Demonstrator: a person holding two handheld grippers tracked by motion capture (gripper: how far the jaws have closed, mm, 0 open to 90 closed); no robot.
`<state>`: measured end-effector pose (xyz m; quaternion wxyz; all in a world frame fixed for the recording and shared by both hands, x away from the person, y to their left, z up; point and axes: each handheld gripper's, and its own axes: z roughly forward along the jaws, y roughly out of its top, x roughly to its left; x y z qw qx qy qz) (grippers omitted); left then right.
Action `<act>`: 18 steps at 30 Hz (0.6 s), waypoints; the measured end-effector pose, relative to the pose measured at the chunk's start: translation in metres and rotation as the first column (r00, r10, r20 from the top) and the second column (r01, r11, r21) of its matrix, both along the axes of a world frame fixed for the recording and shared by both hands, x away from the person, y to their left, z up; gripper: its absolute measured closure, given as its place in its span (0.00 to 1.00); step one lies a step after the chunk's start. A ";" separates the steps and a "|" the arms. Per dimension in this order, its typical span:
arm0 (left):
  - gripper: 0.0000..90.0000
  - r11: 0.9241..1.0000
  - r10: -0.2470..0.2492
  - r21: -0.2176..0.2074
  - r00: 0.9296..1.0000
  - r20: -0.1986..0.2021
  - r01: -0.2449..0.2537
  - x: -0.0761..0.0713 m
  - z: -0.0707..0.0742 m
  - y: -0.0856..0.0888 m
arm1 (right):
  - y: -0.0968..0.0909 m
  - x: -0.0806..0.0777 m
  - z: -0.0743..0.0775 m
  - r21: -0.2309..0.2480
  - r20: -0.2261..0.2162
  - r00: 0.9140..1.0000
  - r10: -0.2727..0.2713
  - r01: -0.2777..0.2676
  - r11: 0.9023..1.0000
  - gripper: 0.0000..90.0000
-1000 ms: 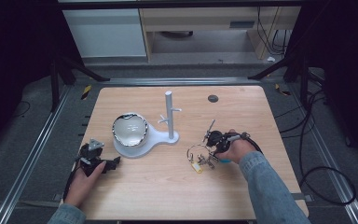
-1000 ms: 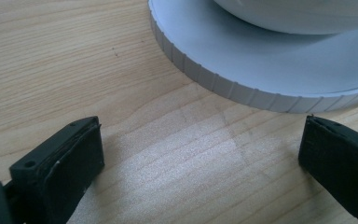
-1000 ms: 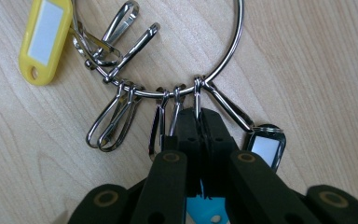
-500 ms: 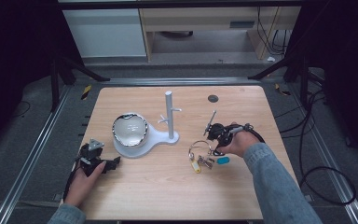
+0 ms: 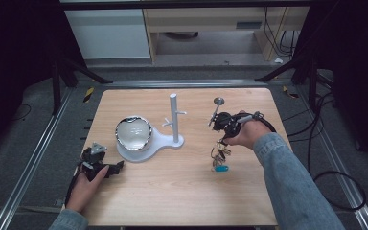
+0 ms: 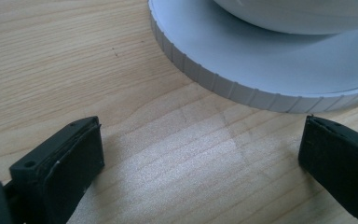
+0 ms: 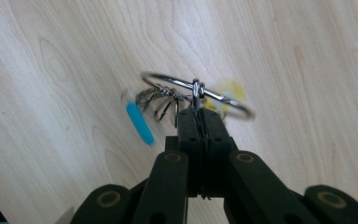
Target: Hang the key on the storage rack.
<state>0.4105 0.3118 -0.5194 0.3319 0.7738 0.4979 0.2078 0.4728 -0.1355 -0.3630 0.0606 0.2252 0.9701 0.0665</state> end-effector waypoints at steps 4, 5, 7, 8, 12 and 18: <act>0.00 1.000 -0.001 0.000 1.000 0.000 0.001 0.000 0.000 0.000 | 0.000 0.002 0.010 -0.002 0.018 1.000 0.002 -0.002 1.000 0.99; 0.00 1.000 -0.001 0.000 1.000 0.000 0.001 0.000 0.000 0.000 | 0.000 0.002 0.010 -0.002 0.018 1.000 0.002 -0.002 1.000 0.99; 0.00 1.000 -0.001 0.000 1.000 0.000 0.001 0.000 0.000 0.000 | 0.001 0.003 0.017 0.003 0.024 1.000 -0.004 0.004 1.000 0.99; 0.00 1.000 -0.001 0.000 1.000 0.000 0.001 0.000 0.000 0.000 | 0.001 0.003 0.019 0.003 0.025 1.000 -0.003 0.003 1.000 0.99; 0.00 1.000 -0.001 0.000 1.000 0.000 0.001 0.000 0.000 0.000 | 0.003 0.003 0.027 0.007 0.039 0.999 0.001 -0.001 1.000 0.99; 0.00 1.000 -0.001 0.000 1.000 0.000 0.001 0.000 0.000 0.000 | 0.006 0.005 0.044 0.008 0.062 0.998 0.007 -0.007 1.000 0.99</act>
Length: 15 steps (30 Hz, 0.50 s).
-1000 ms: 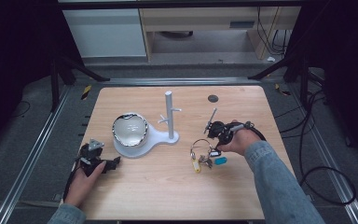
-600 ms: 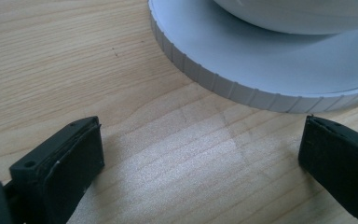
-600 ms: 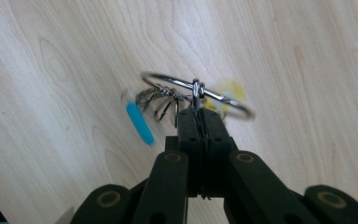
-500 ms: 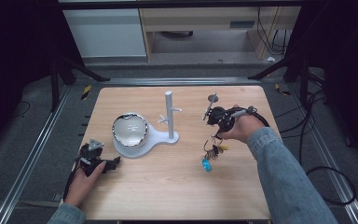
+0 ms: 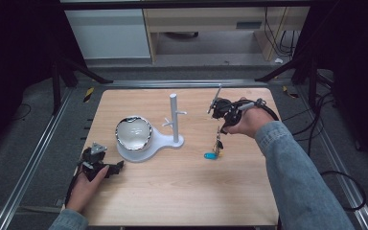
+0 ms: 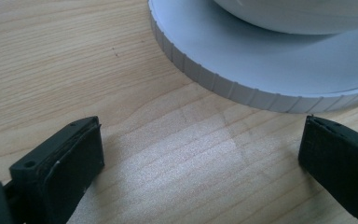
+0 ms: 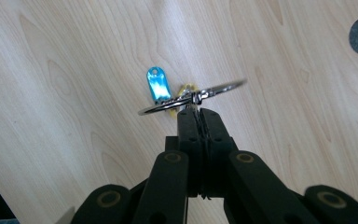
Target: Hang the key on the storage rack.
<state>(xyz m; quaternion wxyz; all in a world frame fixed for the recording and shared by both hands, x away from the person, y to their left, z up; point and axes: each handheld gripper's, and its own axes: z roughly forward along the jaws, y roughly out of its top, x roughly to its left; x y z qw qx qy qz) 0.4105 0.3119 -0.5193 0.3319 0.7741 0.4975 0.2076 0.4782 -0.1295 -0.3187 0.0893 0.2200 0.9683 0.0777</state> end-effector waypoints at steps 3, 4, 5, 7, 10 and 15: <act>0.00 1.000 0.000 0.001 1.000 0.000 0.000 0.000 0.000 0.000 | 0.001 0.000 0.007 0.001 0.009 1.000 0.001 -0.001 1.000 0.99; 0.00 1.000 0.000 0.001 1.000 0.000 0.000 0.000 0.000 0.000 | 0.001 0.000 0.009 -0.002 0.011 1.000 0.004 -0.004 1.000 0.99; 0.00 1.000 0.000 0.001 1.000 0.000 0.000 0.000 0.000 0.000 | 0.001 0.000 0.011 0.000 0.016 1.000 0.004 -0.004 1.000 0.99; 0.00 1.000 0.000 0.001 1.000 0.000 0.000 0.000 0.000 0.000 | 0.001 0.000 0.013 -0.002 0.016 1.000 0.003 -0.003 1.000 0.99; 0.00 1.000 0.000 0.001 1.000 0.000 0.000 0.000 0.000 0.000 | 0.001 -0.001 0.018 0.003 0.021 1.000 0.000 0.000 1.000 0.99; 0.00 1.000 0.000 0.001 1.000 -0.001 0.000 0.000 0.000 0.000 | 0.002 0.000 0.024 -0.002 0.028 1.000 0.009 -0.009 1.000 0.99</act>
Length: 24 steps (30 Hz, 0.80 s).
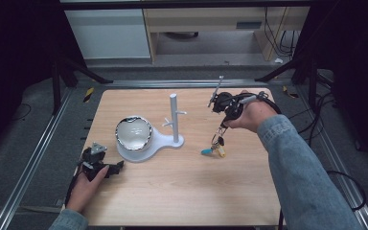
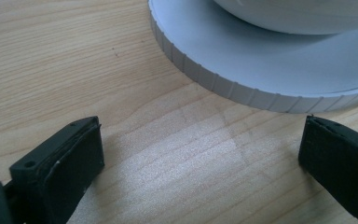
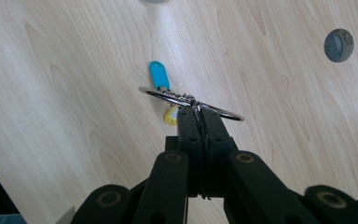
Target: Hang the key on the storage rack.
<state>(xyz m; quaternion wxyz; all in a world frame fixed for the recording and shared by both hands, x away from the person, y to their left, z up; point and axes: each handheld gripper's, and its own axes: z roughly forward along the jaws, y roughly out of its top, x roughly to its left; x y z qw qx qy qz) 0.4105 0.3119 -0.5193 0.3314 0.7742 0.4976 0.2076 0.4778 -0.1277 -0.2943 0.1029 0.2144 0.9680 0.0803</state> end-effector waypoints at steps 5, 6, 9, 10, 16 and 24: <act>0.00 1.000 0.000 0.000 1.000 0.000 0.000 0.000 0.000 0.000 | 0.003 0.000 0.007 0.000 0.009 1.000 -0.001 0.001 1.000 0.99; 0.00 1.000 0.000 0.000 1.000 0.000 0.000 0.000 0.000 0.000 | 0.003 0.001 0.009 0.002 0.012 1.000 0.003 -0.003 1.000 0.99; 0.00 1.000 0.000 0.000 1.000 0.000 0.000 0.000 0.000 0.000 | 0.006 0.002 0.014 -0.010 0.012 1.000 0.010 -0.010 1.000 0.99; 0.00 1.000 0.000 0.000 1.000 0.000 0.000 0.000 0.000 0.000 | 0.007 0.002 0.016 -0.007 0.016 1.000 0.009 -0.009 1.000 0.99; 0.00 1.000 0.000 0.000 1.000 0.000 0.000 0.000 0.000 0.000 | 0.012 0.006 0.024 -0.004 0.023 1.000 0.020 -0.020 1.000 0.99; 0.00 1.000 0.000 0.000 1.000 0.000 0.000 0.000 0.000 0.000 | 0.018 0.012 0.035 -0.003 0.030 0.999 0.023 -0.023 1.000 0.99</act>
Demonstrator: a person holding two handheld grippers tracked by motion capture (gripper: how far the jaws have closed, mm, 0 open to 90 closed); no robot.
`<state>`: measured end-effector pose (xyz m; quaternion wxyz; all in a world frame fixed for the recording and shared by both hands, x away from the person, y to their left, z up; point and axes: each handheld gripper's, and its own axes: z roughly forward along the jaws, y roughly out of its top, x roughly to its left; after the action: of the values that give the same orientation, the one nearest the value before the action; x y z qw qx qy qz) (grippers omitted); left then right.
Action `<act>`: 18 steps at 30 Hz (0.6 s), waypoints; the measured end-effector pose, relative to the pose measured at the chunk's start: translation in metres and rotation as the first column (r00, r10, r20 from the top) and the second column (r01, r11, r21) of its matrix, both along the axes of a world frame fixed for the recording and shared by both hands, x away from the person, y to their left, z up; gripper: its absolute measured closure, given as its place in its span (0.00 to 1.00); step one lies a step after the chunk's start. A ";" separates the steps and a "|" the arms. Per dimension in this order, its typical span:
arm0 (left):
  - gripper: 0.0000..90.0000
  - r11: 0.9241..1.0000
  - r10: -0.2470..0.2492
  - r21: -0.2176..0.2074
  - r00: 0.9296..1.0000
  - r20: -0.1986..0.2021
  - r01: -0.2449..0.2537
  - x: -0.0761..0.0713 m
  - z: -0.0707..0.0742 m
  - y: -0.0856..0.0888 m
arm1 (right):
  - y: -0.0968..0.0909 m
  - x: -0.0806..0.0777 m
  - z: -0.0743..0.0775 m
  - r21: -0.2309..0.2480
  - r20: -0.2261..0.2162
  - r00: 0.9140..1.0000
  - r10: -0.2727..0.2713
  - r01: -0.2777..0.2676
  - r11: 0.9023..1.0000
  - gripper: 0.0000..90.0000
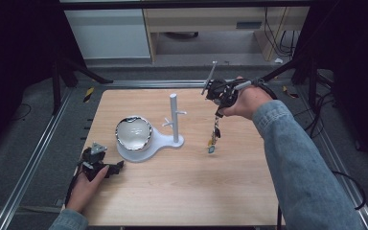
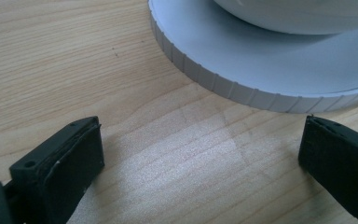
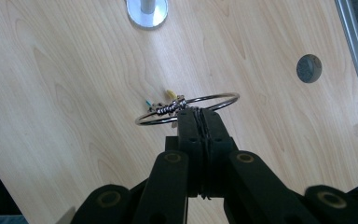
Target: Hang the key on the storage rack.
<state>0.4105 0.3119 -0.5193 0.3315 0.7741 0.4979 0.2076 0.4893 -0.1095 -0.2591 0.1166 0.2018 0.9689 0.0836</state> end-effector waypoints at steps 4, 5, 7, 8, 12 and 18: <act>0.00 1.000 -0.001 0.000 1.000 -0.001 0.001 0.000 0.000 0.000 | 0.003 0.002 0.005 0.010 -0.002 1.000 -0.007 0.007 1.000 0.99; 0.00 1.000 -0.001 0.001 1.000 -0.001 0.001 0.000 0.000 0.000 | 0.004 0.003 0.006 0.009 -0.001 1.000 -0.001 0.001 1.000 0.99; 0.00 1.000 -0.002 0.001 1.000 -0.001 0.002 0.000 0.000 0.000 | 0.007 0.004 0.009 0.000 0.001 1.000 0.001 -0.001 1.000 0.99; 0.00 1.000 -0.002 0.001 1.000 -0.001 0.002 0.000 0.000 0.000 | 0.007 0.004 0.009 0.000 0.001 1.000 0.001 -0.001 1.000 0.99; 0.00 1.000 -0.002 0.001 1.000 0.000 0.002 0.000 0.000 0.000 | 0.012 0.005 0.014 -0.001 0.002 1.000 0.009 -0.009 1.000 0.99; 0.00 1.000 -0.001 0.000 1.000 -0.001 0.001 0.000 0.000 0.000 | 0.020 0.006 0.022 -0.009 0.006 1.000 0.022 -0.022 1.000 0.99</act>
<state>0.4106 0.3119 -0.5193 0.3313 0.7744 0.4976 0.2072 0.4950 -0.0894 -0.2376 0.1194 0.1904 0.9710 0.0814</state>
